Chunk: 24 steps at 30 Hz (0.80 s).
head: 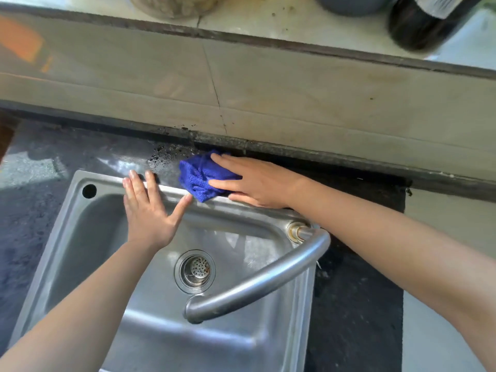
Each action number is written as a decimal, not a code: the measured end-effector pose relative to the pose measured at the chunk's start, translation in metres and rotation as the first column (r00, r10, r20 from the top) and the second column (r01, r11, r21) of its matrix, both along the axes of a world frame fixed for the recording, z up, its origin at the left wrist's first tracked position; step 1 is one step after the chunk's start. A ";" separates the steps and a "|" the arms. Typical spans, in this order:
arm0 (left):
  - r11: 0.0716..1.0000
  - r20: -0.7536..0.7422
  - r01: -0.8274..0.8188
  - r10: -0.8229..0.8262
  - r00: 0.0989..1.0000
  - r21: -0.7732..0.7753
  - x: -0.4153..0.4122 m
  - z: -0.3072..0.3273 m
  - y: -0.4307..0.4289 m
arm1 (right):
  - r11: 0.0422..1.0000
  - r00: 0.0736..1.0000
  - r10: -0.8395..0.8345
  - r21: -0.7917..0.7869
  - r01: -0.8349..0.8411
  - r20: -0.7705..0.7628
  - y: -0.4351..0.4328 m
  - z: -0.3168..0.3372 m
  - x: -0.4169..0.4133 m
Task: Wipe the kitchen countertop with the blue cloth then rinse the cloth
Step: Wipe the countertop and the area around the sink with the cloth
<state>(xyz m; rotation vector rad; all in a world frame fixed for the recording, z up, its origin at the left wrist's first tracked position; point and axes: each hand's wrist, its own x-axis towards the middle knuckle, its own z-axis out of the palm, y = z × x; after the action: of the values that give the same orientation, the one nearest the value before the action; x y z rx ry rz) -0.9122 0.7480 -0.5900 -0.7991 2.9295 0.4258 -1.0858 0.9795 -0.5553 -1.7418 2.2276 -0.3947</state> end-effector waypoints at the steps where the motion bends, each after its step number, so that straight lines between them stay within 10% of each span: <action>1: 1.000 0.007 -0.001 0.001 1.000 -0.003 -0.001 0.001 -0.001 | 0.999 0.999 -0.034 -0.002 0.034 -0.004 0.020 0.001 0.000; 10: 0.998 0.110 -0.045 0.041 0.993 0.033 -0.004 0.013 0.000 | 0.854 0.871 -0.475 0.175 0.490 -0.122 0.156 0.015 0.045; 19: 0.995 0.136 0.000 -0.014 0.991 0.103 -0.008 0.025 0.004 | 0.241 0.276 -0.946 0.196 0.950 -0.173 0.142 0.020 0.199; 24: 0.939 0.093 0.344 -0.344 0.934 0.024 0.029 0.032 -0.043 | 0.039 0.049 -0.993 0.092 0.995 -0.109 0.029 0.018 0.292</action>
<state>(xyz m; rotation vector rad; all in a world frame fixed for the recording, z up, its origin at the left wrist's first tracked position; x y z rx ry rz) -0.8828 0.7047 -0.5575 -0.2812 2.8895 0.3548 -0.7940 1.0088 -0.5369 0.3245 3.0034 -0.4204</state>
